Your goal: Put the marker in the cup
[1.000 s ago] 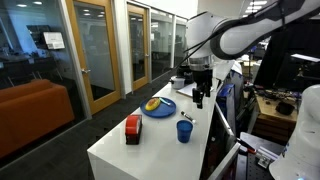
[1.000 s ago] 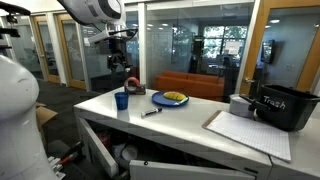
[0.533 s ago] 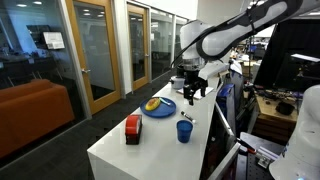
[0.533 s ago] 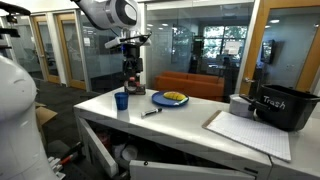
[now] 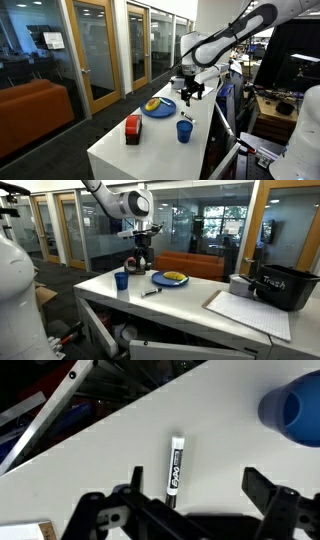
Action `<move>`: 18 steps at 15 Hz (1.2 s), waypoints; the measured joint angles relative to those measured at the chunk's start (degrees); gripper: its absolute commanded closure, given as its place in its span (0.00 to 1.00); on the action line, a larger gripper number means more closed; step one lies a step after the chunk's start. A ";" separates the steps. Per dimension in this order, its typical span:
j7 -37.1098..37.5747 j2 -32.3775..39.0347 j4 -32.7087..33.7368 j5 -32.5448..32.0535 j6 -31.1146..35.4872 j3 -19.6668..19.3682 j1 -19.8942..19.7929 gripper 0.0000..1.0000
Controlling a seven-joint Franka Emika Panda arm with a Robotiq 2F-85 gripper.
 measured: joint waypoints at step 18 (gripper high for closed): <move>-10.17 11.55 -2.94 -0.02 15.69 -3.59 -0.16 0.00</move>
